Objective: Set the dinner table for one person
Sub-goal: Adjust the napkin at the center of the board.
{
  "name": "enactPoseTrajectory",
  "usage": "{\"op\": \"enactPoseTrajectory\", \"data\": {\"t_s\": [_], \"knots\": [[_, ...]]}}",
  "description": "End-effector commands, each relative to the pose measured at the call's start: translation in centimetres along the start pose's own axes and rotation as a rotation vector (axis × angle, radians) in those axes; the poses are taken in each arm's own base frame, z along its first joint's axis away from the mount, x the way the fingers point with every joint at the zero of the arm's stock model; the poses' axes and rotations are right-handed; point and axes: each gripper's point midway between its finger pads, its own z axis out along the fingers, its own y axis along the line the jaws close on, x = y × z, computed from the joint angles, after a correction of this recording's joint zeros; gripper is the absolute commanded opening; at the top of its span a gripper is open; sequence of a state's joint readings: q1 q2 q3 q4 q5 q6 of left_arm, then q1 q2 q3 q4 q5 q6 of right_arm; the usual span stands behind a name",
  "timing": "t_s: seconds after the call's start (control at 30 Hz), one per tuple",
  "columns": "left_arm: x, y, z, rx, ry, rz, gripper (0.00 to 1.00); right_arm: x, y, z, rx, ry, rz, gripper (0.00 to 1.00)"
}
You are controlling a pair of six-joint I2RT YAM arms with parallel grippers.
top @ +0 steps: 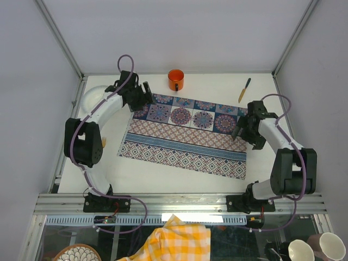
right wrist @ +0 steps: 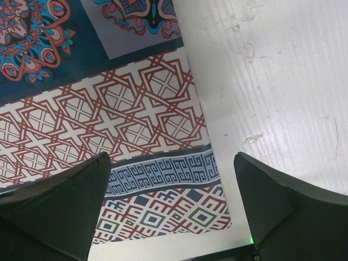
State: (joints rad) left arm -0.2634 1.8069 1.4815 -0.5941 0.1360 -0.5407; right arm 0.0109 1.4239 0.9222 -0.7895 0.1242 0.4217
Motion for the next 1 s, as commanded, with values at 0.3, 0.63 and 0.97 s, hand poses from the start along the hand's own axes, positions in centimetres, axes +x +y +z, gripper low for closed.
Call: {"op": "enactPoseTrajectory", "data": {"t_s": [0.3, 0.63, 0.97], "knots": [[3.2, 5.6, 4.6, -0.197, 0.034, 0.012, 0.79, -2.4, -0.1, -0.1, 0.056, -0.077, 0.008, 1.0], [2.4, 11.0, 3.5, -0.496, -0.024, 0.022, 0.87, -2.5, -0.2, 0.0, 0.052, -0.081, 0.0, 1.0], [3.3, 14.2, 2.3, -0.641, 0.01, 0.016, 0.92, -2.8, -0.1, -0.2, 0.047, -0.093, 0.0, 1.0]]}}
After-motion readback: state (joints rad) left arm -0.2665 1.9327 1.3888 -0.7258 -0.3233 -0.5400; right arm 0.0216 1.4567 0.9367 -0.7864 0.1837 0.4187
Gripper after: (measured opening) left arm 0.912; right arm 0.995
